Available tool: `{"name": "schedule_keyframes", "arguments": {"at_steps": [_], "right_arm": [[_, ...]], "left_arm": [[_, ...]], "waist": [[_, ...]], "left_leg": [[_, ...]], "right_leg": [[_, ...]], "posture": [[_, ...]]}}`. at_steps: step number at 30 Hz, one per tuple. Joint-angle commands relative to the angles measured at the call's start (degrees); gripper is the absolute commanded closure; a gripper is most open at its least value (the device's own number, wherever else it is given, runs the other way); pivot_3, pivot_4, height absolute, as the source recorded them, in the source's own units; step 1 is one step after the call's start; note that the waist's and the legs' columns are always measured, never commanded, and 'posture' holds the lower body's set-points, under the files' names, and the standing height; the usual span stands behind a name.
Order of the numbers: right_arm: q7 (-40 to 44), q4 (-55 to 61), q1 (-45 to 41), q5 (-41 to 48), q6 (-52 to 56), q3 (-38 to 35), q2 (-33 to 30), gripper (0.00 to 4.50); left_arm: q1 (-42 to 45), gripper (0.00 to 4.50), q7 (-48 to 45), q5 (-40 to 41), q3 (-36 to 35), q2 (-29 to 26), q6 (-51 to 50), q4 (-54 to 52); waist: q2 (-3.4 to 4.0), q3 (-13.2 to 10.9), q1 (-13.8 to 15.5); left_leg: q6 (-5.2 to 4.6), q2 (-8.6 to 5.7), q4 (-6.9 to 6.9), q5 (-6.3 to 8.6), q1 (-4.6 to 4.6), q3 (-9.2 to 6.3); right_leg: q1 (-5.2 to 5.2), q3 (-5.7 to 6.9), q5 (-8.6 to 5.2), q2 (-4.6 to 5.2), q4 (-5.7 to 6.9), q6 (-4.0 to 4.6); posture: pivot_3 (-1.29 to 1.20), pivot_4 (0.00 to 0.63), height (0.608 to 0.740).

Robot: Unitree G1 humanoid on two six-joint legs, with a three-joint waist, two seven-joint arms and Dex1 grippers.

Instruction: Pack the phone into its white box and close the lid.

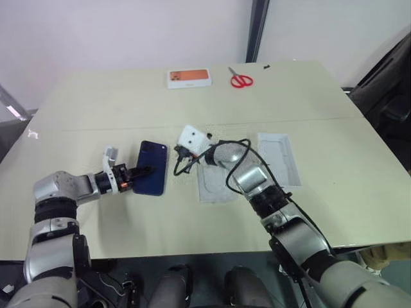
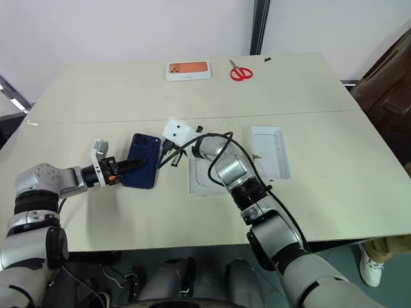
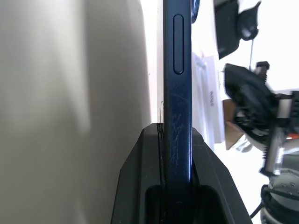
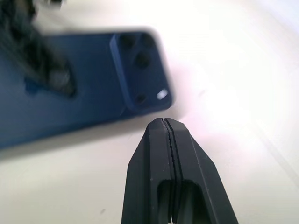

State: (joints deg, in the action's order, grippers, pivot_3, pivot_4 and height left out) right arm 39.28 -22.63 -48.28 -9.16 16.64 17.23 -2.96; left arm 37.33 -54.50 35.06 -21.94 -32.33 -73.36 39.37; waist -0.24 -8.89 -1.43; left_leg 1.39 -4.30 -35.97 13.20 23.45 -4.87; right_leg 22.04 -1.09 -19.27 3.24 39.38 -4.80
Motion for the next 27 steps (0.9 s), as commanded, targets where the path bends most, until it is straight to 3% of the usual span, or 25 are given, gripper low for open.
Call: {"name": "schedule_keyframes", "arguments": {"at_steps": [1,4,5,7,10,16,27], "right_arm": [[4.07,6.23,0.45,6.34,2.45,-3.48,-1.24,4.5],[7.61,10.17,3.21,8.73,3.72,-3.79,-4.56,4.5],[9.51,12.8,4.91,10.81,4.78,-4.61,-6.01,4.25],[12.95,17.61,8.13,13.45,7.04,-4.76,-9.4,3.66],[21.23,26.93,13.26,18.98,10.64,-3.57,-16.11,2.23],[27.71,35.51,20.87,18.51,5.85,-0.53,-28.14,2.23],[27.6,31.43,25.48,15.1,-3.53,1.86,-32.3,2.23]], "left_arm": [[-1.22,4.49,1.86,4.76,-5.26,1.79,-2.45,-2.04],[-1.44,4.49,4.07,9.45,-10.69,4.08,-4.26,-6.45],[-2.02,4.5,5.49,10.53,-11.62,5.23,-5.34,-8.98],[-3.78,4.5,7.77,12.03,-12.16,7.29,-6.34,-14.33],[-4.89,4.5,11.52,13.48,-13.34,9.59,-7.3,-18.01],[-5.33,4.5,16.45,15.67,-13.96,12.56,-6.71,-21.81],[-6.3,4.5,17.17,17.19,-11.55,13.03,-6.23,-23.22]], "waist": [[-0.02,-0.01,0.02],[-0.18,-0.1,0.44],[-0.28,-0.16,0.54],[-0.4,-0.23,0.56],[-0.42,-0.25,0.45],[-0.49,-0.29,0.2],[-0.57,-0.34,0.67]], "left_leg": [[0.0,0.0,0.0,0.0,0.02,0.01],[-0.01,0.0,-0.03,0.0,0.09,0.0],[-0.05,0.0,-0.06,0.03,0.13,-0.01],[-0.1,0.0,-0.1,0.06,0.21,-0.01],[-0.04,0.0,-0.17,0.02,0.55,0.02],[-0.12,0.11,-0.16,0.07,0.69,0.02],[0.07,0.1,-0.21,-0.04,0.7,0.03]], "right_leg": [[0.0,0.0,0.0,0.0,-0.01,0.0],[0.02,0.01,0.0,0.01,-0.04,0.0],[0.03,0.03,0.0,0.01,-0.05,0.0],[0.08,0.03,0.0,0.02,-0.08,0.0],[0.15,0.0,0.01,0.02,-0.05,-0.01],[0.32,0.02,0.02,-0.05,-0.02,0.0],[0.25,0.03,0.02,-0.04,-0.07,0.01]], "posture": [[0.0,0.15,0.74],[0.0,0.15,0.74],[0.0,0.15,0.74],[0.0,0.15,0.74],[0.0,0.15,0.74],[0.0,0.15,0.74],[0.0,0.15,0.74]]}}
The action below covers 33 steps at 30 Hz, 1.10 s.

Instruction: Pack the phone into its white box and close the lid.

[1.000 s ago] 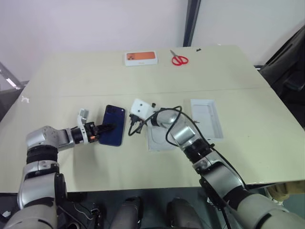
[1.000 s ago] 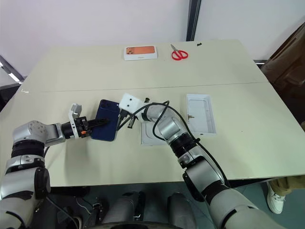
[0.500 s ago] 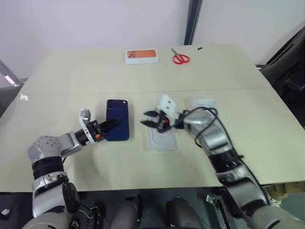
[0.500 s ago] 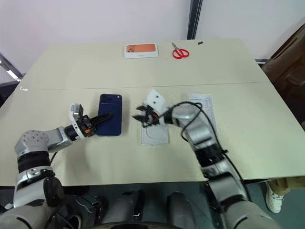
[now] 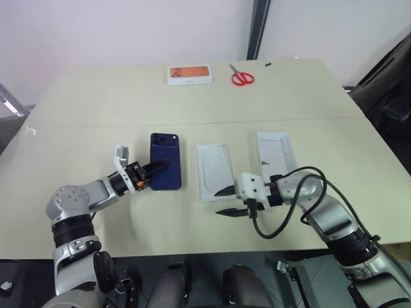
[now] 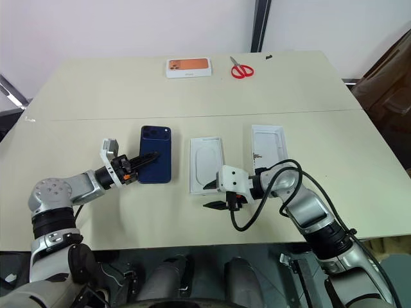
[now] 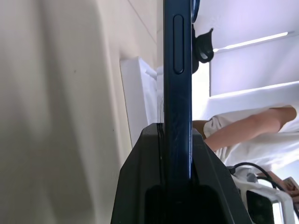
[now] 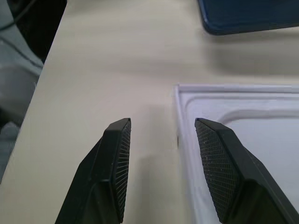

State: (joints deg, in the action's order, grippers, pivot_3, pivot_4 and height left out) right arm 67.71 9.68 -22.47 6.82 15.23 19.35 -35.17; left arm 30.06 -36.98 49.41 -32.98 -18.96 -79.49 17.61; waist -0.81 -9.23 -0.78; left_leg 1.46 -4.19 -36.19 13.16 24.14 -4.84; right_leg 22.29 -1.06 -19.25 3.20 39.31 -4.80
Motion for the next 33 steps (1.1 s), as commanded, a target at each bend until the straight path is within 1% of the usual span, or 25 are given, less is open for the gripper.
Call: {"name": "schedule_keyframes", "arguments": {"at_steps": [1,8,9,11,12,13,19,22,27,30,33], "right_arm": [[-1.17,-1.32,-0.38,-1.01,-2.62,-0.25,0.14,2.23],[-2.0,-3.91,-1.17,-1.13,-3.9,-0.21,1.17,2.23],[-2.06,-4.16,-1.21,-1.03,-4.03,-0.23,1.3,2.75],[-2.14,-4.42,-1.18,-1.08,-4.31,-0.08,1.46,3.48],[-2.32,-4.52,-1.18,-1.3,-4.49,0.06,1.58,4.1],[-2.44,-4.48,-1.13,-1.22,-4.33,0.12,1.82,4.48],[-3.26,-4.49,-1.5,-1.19,-3.96,0.27,3.25,4.48],[-4.22,-5.73,-2.46,-2.62,-5.68,1.18,4.49,4.48],[-7.46,-9.9,-6.33,-5.38,-7.14,3.22,9.51,4.48],[-9.49,-13.41,-8.11,-8.53,-9.16,4.87,11.35,4.48],[-9.54,-15.1,-8.57,-8.36,-8.5,5.07,12.57,4.48]], "left_arm": [[1.03,4.5,-0.21,3.07,-0.57,-0.42,-0.4,-1.3],[0.63,4.5,0.25,4.04,-0.2,-0.9,-0.5,-1.56],[0.52,4.5,0.2,4.05,-0.13,-1.02,-0.52,-1.55],[0.35,4.5,0.1,4.02,-0.04,-1.15,-0.41,-1.45],[0.3,4.5,0.07,4.0,-0.03,-1.18,-0.32,-1.36],[0.24,4.5,0.07,3.99,-0.03,-1.21,-0.34,-1.23],[0.31,4.5,-0.08,4.19,-0.09,-1.46,-0.69,-0.56],[0.61,4.5,-0.05,4.39,-0.13,-1.33,-0.59,-0.31],[4.0,4.5,2.35,6.39,-2.71,-0.77,-1.04,2.36],[5.84,4.5,3.31,7.73,-3.4,-0.61,-1.88,3.37],[6.55,4.5,4.32,8.5,-3.44,0.07,-2.09,3.29]], "waist": [[-0.01,0.0,0.04],[-0.02,-0.01,0.02],[-0.02,-0.01,0.03],[-0.02,-0.01,0.02],[-0.02,-0.01,0.03],[-0.02,-0.01,0.03],[-0.03,-0.01,0.02],[-0.03,-0.01,-0.05],[-0.03,-0.02,-0.08],[-0.03,-0.02,-0.03],[-0.04,-0.02,0.05]], "left_leg": [[0.02,0.0,-0.01,-0.01,0.0,0.0],[0.06,0.0,-0.04,-0.03,0.01,0.0],[0.06,0.0,-0.04,-0.04,0.01,0.01],[0.06,0.0,-0.03,-0.04,0.01,0.0],[0.07,0.0,-0.04,-0.04,0.01,0.0],[0.07,0.0,-0.04,-0.04,0.01,0.01],[0.08,0.0,-0.05,-0.05,0.01,0.0],[0.08,0.0,-0.05,-0.05,0.01,0.0],[0.11,0.0,-0.05,-0.06,0.01,0.0],[0.11,-0.01,-0.09,-0.07,0.01,0.0],[0.11,-0.01,-0.11,-0.07,0.01,0.0]], "right_leg": [[0.0,0.0,0.0,0.0,0.0,0.0],[-0.02,0.0,0.0,0.0,0.0,0.0],[-0.02,0.0,0.0,0.0,0.0,0.0],[-0.01,0.0,0.0,0.0,0.0,0.0],[-0.01,0.0,0.0,0.0,0.0,0.0],[-0.01,0.0,0.0,0.0,0.0,0.0],[-0.02,0.0,0.0,0.0,0.0,0.0],[-0.01,0.0,0.0,0.0,0.0,0.0],[0.01,0.02,0.0,-0.01,0.03,0.0],[0.0,0.02,0.0,-0.01,0.03,0.0],[-0.02,0.03,0.0,0.0,0.02,0.0]], "posture": [[0.0,0.15,0.74],[0.0,0.15,0.74],[0.0,0.15,0.74],[0.0,0.15,0.74],[0.0,0.15,0.74],[0.0,0.15,0.74],[0.0,0.15,0.74],[0.0,0.15,0.74],[0.0,0.15,0.74],[0.0,0.15,0.74],[0.0,0.15,0.74]]}}
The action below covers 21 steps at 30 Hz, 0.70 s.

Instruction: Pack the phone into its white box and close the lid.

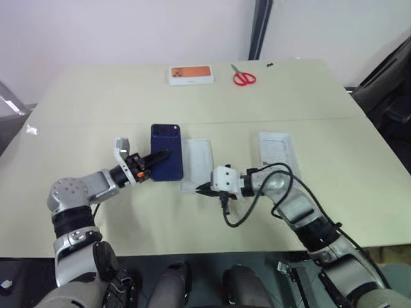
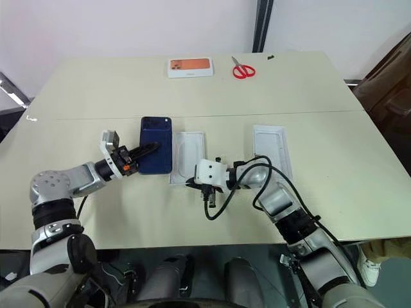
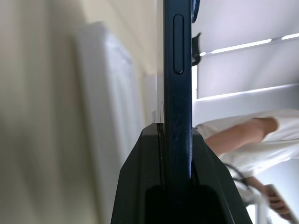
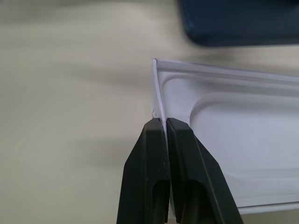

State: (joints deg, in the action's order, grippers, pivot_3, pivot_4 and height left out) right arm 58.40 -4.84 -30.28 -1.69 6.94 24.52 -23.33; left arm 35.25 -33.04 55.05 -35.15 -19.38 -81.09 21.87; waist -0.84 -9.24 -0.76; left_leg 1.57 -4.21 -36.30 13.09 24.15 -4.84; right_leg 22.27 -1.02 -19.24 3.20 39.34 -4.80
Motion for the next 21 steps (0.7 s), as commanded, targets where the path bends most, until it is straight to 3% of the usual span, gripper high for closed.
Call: {"name": "schedule_keyframes", "arguments": {"at_steps": [1,2,3,8,13,21], "right_arm": [[-0.04,-0.62,-0.63,0.36,0.18,-0.15,0.91,4.48],[-0.2,-0.57,-0.42,0.59,0.44,-0.44,1.16,4.48],[-0.09,-0.3,-0.22,1.01,0.64,-0.73,1.29,3.83],[0.67,4.88,0.67,5.03,4.64,-4.11,0.19,1.62],[2.43,11.71,3.21,12.48,10.68,-9.97,-2.76,1.62],[0.69,8.07,5.86,10.99,9.05,-15.36,-11.41,1.62]], "left_arm": [[1.46,4.5,0.73,3.08,-1.21,0.7,-0.46,-0.98],[1.45,4.5,0.98,3.21,-0.99,0.99,-0.21,-1.17],[1.41,4.5,1.22,3.33,-0.85,1.27,-0.04,-1.35],[0.37,4.5,1.69,2.88,0.6,3.03,1.15,-2.66],[0.15,4.5,3.03,2.68,1.61,5.66,2.4,-3.8],[2.67,4.5,8.72,-0.14,4.35,9.96,6.04,-1.02]], "waist": [[-0.01,0.01,-0.05],[-0.01,0.01,-0.1],[-0.01,0.01,-0.11],[-0.01,0.01,-0.12],[-0.01,0.01,0.06],[-0.05,-0.01,0.04]], "left_leg": [[0.0,-0.01,-0.01,0.0,0.0,0.0],[0.0,-0.01,-0.01,0.0,0.0,0.0],[0.0,0.0,-0.01,0.0,0.0,0.0],[0.01,0.0,-0.01,0.0,0.0,0.0],[0.01,0.0,-0.01,0.0,0.01,0.0],[-0.02,-0.01,-0.03,0.01,0.01,0.01]], "right_leg": [[-0.02,0.0,0.0,0.01,0.0,0.0],[-0.01,0.0,0.0,0.0,0.0,0.0],[-0.01,0.0,0.0,0.0,0.0,0.0],[0.02,-0.01,0.0,0.0,0.04,0.0],[-0.01,-0.01,0.0,0.0,0.01,0.0],[-0.03,0.0,0.0,0.0,0.01,0.0]], "posture": [[0.0,0.15,0.74],[0.0,0.15,0.74],[0.0,0.15,0.74],[0.0,0.15,0.74],[0.0,0.15,0.74],[0.0,0.15,0.74]]}}
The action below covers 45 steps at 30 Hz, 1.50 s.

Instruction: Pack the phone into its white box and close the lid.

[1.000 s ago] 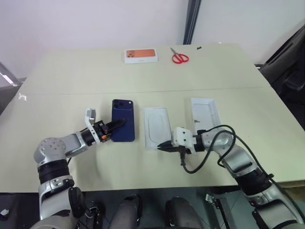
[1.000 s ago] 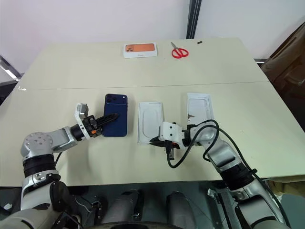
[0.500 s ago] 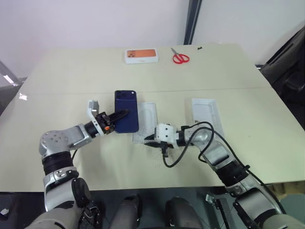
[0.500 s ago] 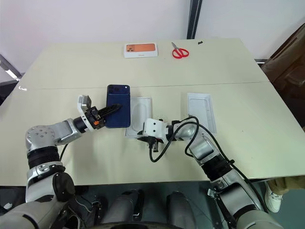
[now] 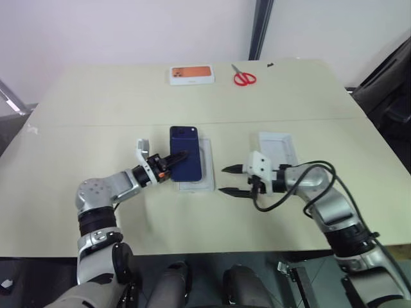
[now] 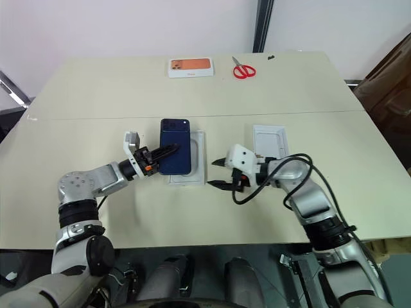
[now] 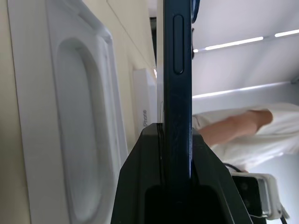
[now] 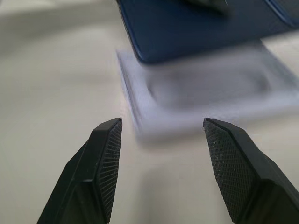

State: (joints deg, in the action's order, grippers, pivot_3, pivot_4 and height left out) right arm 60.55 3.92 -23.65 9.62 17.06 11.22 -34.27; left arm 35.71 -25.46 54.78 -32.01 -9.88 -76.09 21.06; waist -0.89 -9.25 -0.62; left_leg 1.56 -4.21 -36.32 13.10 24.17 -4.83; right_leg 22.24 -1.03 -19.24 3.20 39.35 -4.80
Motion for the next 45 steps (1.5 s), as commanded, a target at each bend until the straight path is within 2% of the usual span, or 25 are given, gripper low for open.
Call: {"name": "schedule_keyframes", "arguments": {"at_steps": [1,6,11,15,16,26,32,37,45], "right_arm": [[-2.02,-1.39,-0.86,-0.47,-1.43,-2.35,-0.51,1.62],[-3.79,-1.92,-0.63,-0.52,-2.29,-2.56,-0.04,1.62],[-4.53,-2.78,-0.9,-0.93,-3.19,-2.11,0.11,1.55],[-4.86,-4.63,-1.85,-1.51,-4.37,-1.81,0.38,1.55],[-4.86,-4.87,-2.1,-1.54,-4.41,-1.74,0.52,1.55],[-5.41,-6.81,-3.57,-2.43,-5.54,-0.64,2.48,1.55],[-5.41,-7.87,-3.67,-2.91,-6.61,-0.64,2.65,1.55],[-5.45,-8.21,-3.71,-3.08,-6.97,-0.58,2.7,1.55],[-5.35,-8.15,-3.97,-3.13,-6.78,-0.81,2.77,1.55]], "left_arm": [[2.33,4.5,1.46,-0.21,2.0,0.67,1.06,-0.48],[2.41,4.5,2.85,-0.77,3.77,0.2,0.52,-0.44],[2.07,2.2,3.93,-1.04,3.95,-0.21,1.13,-1.19],[1.59,0.18,3.79,-0.88,5.1,-0.94,0.95,-3.33],[1.55,0.03,3.62,-0.33,5.24,-1.02,0.29,-3.89],[1.97,0.03,4.57,2.37,6.05,-2.29,-4.57,-8.98],[2.25,0.03,5.98,3.97,3.63,-2.44,-5.89,-10.66],[1.16,0.03,5.72,2.48,5.76,-3.43,-4.66,-12.16],[0.2,0.03,5.25,4.06,5.26,-4.83,-6.41,-13.13]], "waist": [[0.0,0.0,-0.28],[-0.01,-0.01,-0.35],[-0.01,-0.01,-0.09],[0.0,0.0,-0.08],[0.0,0.0,-0.1],[0.0,0.0,-0.17],[0.0,0.0,-0.07],[0.0,0.0,-0.12],[0.0,0.0,-0.1]], "left_leg": [[0.0,0.0,0.01,0.0,0.0,0.01],[0.0,0.02,0.06,0.0,0.0,0.05],[0.0,0.01,-0.03,-0.01,0.01,0.05],[0.0,0.01,-0.08,-0.01,0.0,0.05],[0.0,0.01,-0.08,-0.01,-0.01,0.04],[0.0,0.02,-0.06,-0.01,-0.02,0.05],[0.0,0.01,-0.09,-0.01,0.0,0.04],[0.0,0.01,-0.09,-0.01,0.0,0.05],[0.01,0.01,-0.09,-0.01,0.0,0.05]], "right_leg": [[0.01,-0.01,0.0,0.0,0.01,0.0],[0.06,-0.05,0.0,-0.01,0.01,0.0],[0.02,-0.04,0.0,-0.01,0.02,0.0],[-0.02,-0.03,0.0,-0.01,0.03,0.0],[-0.03,-0.03,0.0,-0.01,0.03,0.0],[0.0,-0.04,0.0,-0.02,0.04,0.0],[-0.01,-0.04,0.0,-0.02,0.04,0.0],[-0.01,-0.04,0.0,-0.02,0.04,0.0],[0.0,-0.04,0.0,-0.02,0.04,0.0]], "posture": [[0.0,0.15,0.74],[0.0,0.15,0.74],[0.0,0.15,0.74],[0.0,0.15,0.74],[0.0,0.15,0.74],[0.0,0.15,0.74],[0.0,0.15,0.74],[0.0,0.15,0.74],[0.0,0.15,0.74]]}}
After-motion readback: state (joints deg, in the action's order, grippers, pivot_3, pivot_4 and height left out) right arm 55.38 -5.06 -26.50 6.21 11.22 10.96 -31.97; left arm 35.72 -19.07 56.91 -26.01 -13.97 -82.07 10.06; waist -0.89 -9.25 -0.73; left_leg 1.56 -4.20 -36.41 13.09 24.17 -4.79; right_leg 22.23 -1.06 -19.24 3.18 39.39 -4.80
